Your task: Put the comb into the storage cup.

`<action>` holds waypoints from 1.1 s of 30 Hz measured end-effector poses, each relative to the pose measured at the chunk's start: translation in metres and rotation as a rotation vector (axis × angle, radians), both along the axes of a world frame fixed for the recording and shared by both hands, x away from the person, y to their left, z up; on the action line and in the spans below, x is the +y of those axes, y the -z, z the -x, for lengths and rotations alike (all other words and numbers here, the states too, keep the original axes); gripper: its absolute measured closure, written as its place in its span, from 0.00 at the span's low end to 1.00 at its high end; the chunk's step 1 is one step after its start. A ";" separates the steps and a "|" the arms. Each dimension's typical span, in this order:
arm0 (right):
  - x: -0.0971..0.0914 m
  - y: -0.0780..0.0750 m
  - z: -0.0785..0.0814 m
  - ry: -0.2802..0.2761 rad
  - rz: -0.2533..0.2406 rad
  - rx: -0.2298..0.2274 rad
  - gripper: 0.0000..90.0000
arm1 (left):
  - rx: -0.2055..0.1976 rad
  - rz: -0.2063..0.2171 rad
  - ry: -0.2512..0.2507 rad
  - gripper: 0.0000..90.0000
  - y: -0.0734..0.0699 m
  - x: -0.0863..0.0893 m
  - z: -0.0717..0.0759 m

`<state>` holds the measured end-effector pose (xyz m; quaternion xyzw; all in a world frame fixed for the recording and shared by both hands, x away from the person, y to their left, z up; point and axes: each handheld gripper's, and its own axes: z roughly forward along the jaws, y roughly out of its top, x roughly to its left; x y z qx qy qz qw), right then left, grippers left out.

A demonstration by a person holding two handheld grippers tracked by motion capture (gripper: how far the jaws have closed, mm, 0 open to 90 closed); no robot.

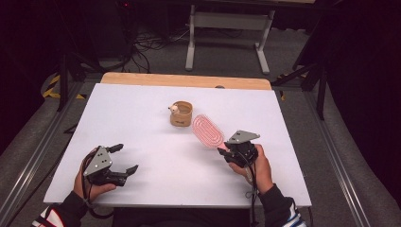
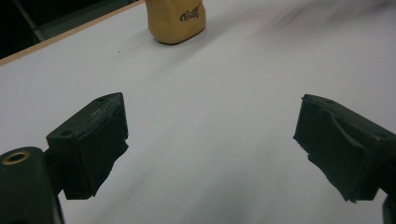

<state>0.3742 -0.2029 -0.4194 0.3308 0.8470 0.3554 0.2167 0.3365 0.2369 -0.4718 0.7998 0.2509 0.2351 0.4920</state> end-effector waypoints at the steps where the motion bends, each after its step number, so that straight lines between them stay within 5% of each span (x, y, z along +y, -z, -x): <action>1: 0.000 0.000 0.000 0.000 0.000 0.000 0.77 | 0.000 0.000 0.000 0.11 0.000 0.000 0.000; 8: 0.003 -0.006 0.009 -0.002 -0.068 -0.157 0.77 | 0.004 0.008 -0.004 0.11 0.000 0.001 -0.001; 18: 0.009 -0.002 0.016 0.006 -0.100 -0.274 0.77 | 0.010 0.008 0.005 0.11 -0.001 0.001 -0.001; 33: 0.030 0.007 0.028 -0.046 -0.112 -0.322 0.77 | 0.021 0.068 0.038 0.12 -0.016 -0.016 -0.010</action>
